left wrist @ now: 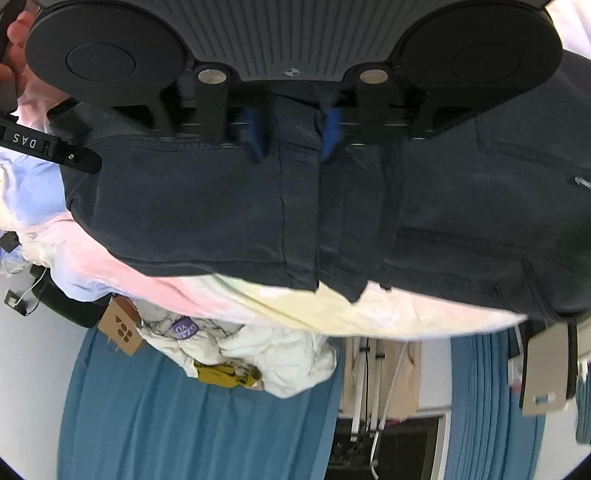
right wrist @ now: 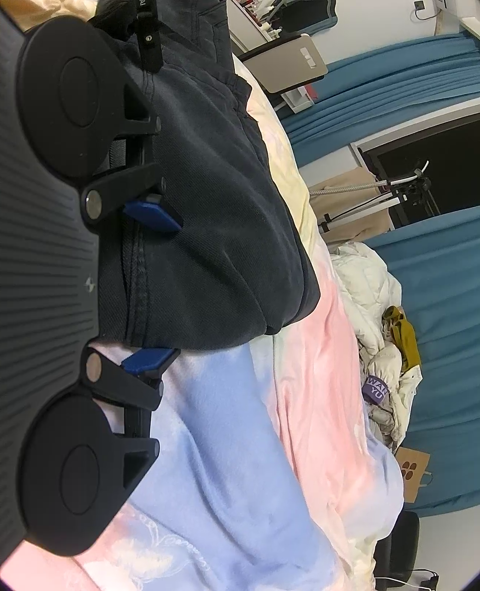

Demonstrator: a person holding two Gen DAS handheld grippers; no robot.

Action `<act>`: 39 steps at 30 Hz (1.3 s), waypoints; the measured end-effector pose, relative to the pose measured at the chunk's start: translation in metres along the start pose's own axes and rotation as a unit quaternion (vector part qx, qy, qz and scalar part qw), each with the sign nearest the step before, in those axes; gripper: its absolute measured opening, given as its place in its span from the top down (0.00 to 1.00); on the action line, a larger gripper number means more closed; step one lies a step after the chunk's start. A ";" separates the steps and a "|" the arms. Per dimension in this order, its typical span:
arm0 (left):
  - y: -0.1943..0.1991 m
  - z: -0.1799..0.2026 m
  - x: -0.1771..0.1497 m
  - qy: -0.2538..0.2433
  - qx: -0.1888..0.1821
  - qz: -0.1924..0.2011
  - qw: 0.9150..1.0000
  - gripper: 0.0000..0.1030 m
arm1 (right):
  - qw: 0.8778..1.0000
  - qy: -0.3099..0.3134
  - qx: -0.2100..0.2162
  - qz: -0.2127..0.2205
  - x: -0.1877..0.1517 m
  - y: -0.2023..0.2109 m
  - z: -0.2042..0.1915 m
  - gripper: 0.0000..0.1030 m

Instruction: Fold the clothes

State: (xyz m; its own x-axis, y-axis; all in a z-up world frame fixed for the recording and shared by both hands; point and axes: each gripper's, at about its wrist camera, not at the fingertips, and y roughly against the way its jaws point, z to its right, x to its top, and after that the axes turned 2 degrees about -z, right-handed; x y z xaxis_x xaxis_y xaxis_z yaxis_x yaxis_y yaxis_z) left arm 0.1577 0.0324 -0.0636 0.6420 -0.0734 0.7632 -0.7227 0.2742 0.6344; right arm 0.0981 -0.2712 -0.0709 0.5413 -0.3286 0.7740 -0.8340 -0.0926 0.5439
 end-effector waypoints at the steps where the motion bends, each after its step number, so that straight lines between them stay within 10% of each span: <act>1: 0.004 -0.001 0.001 0.003 0.002 0.007 1.000 0.90 | 1.000 0.000 0.000 0.002 0.000 0.001 -0.001 0.34; 11: 0.074 0.003 0.008 0.022 -0.006 0.101 0.995 0.92 | 0.990 0.070 0.012 0.119 0.012 0.041 -0.027 0.36; 16: 0.031 -0.006 -0.003 0.030 0.007 0.012 0.999 0.89 | 0.994 0.093 0.005 0.065 0.009 0.019 -0.040 0.37; 22: 0.029 -0.015 0.001 0.043 0.003 0.038 0.998 0.78 | 0.994 0.105 0.002 0.030 -0.002 -0.007 -0.033 0.36; 26: 0.055 -0.034 0.005 0.092 0.018 0.075 0.993 0.31 | 0.994 0.101 0.003 0.032 -0.002 -0.004 -0.034 0.35; 30: 0.089 -0.081 0.008 0.220 0.014 0.087 0.972 0.17 | 0.994 0.101 0.007 0.034 -0.002 0.000 -0.033 0.36; 39: 0.169 -0.220 -0.016 0.438 0.025 0.111 0.892 0.00 | 0.998 0.058 0.020 0.033 -0.001 0.015 -0.025 0.36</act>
State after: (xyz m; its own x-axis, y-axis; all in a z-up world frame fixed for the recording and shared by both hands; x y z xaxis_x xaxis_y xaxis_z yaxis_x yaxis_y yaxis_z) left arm 0.0817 0.2909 0.0046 0.4200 0.7601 0.4958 -0.8534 0.1449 0.5007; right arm 0.0881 -0.2489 -0.0552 0.4910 -0.2245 0.8417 -0.8710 -0.1114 0.4784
